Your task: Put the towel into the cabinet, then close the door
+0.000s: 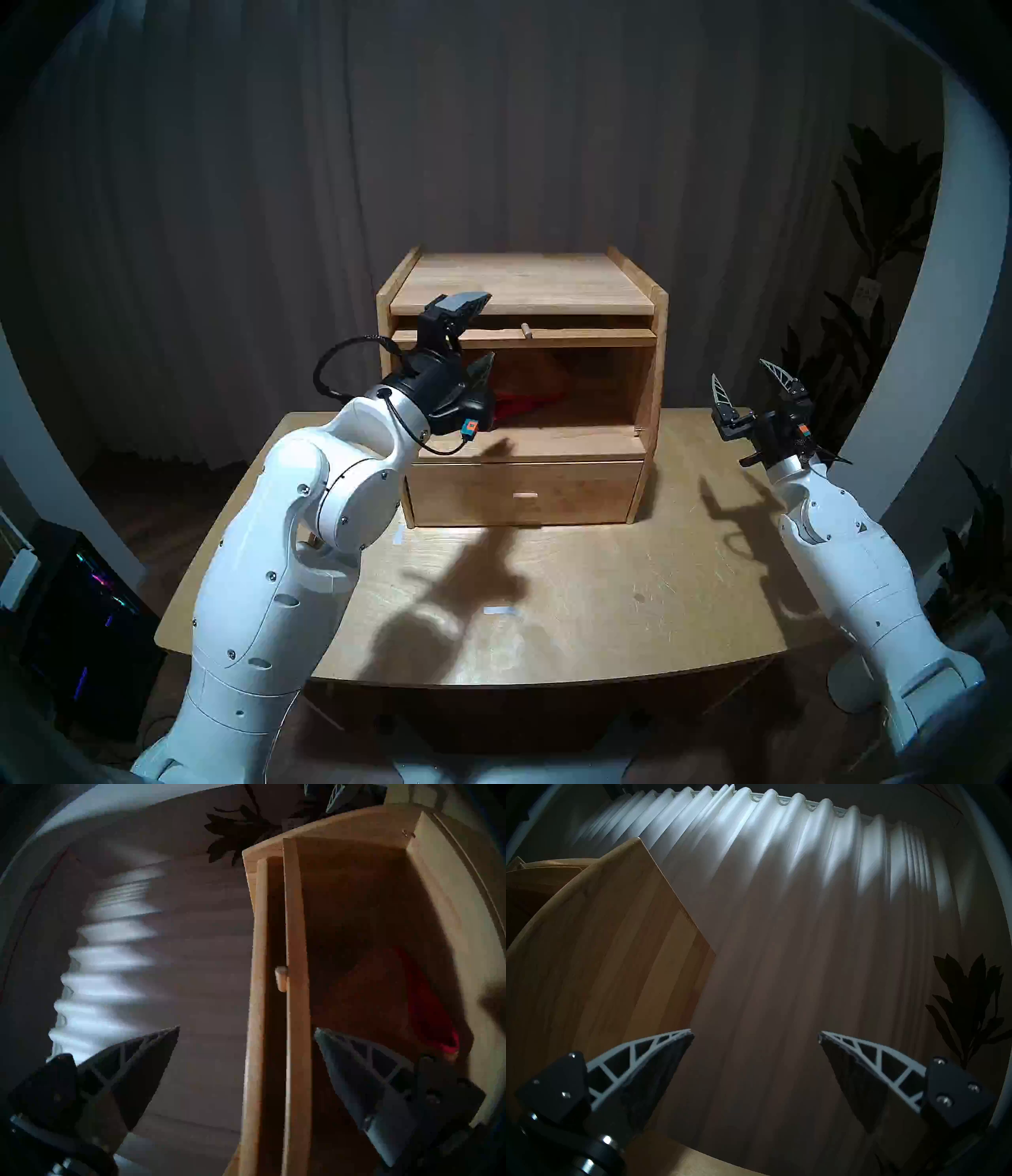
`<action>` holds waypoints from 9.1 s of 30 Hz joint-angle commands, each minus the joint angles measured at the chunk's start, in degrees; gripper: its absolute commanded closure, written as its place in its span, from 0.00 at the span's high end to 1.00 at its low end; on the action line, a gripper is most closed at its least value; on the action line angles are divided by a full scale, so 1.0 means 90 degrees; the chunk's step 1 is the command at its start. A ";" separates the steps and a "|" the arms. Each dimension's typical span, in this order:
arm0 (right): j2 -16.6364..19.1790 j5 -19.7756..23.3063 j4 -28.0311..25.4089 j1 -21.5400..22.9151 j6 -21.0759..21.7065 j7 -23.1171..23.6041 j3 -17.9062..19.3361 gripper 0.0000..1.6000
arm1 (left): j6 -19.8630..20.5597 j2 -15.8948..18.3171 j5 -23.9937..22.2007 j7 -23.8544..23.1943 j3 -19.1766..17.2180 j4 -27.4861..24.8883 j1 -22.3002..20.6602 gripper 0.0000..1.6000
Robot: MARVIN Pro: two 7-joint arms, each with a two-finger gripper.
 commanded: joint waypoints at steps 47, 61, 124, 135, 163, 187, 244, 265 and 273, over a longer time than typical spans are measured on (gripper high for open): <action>-0.0181 0.0060 0.0533 0.0482 -0.0784 0.0608 0.0048 1.00 | 0.3862 -0.0756 0.2087 -0.1075 0.1366 0.0460 -0.0317 1.00; -0.0211 0.0060 0.0568 0.0498 -0.0816 0.0668 0.0079 1.00 | 0.3634 -0.0805 0.1561 -0.1496 0.1019 0.0707 -0.0753 1.00; -0.0212 0.0064 0.0584 0.0506 -0.0827 0.0673 0.0074 1.00 | 0.3015 -0.0625 0.1391 -0.0656 0.0912 0.0309 -0.0457 0.00; -0.0211 0.0064 0.0584 0.0507 -0.0832 0.0671 0.0072 1.00 | 0.3038 -0.0199 0.1784 -0.0531 0.1195 -0.0331 0.0192 0.00; -0.0208 0.0071 0.0588 0.0508 -0.0829 0.0674 0.0068 1.00 | 0.3157 0.0095 0.1755 -0.0456 0.0358 -0.0481 0.0154 0.00; -0.0207 0.0073 0.0589 0.0509 -0.0830 0.0675 0.0066 1.00 | 0.3443 0.0391 0.1602 -0.0318 0.0467 -0.1946 0.2108 0.00; -0.0208 0.0102 0.0673 0.0505 -0.0805 0.0687 0.0049 1.00 | 0.4249 -0.1335 -0.2895 -0.0280 -0.1625 -0.1953 0.2139 0.91; -0.0208 0.0110 0.0675 0.0521 -0.0812 0.0691 0.0045 1.00 | 0.4579 -0.2272 -0.5523 -0.0277 -0.3816 -0.0901 0.1192 1.00; -0.0208 0.0113 0.0674 0.0523 -0.0813 0.0692 0.0044 1.00 | 0.4367 -0.2306 -0.6394 -0.0467 -0.4360 0.0170 0.0685 1.00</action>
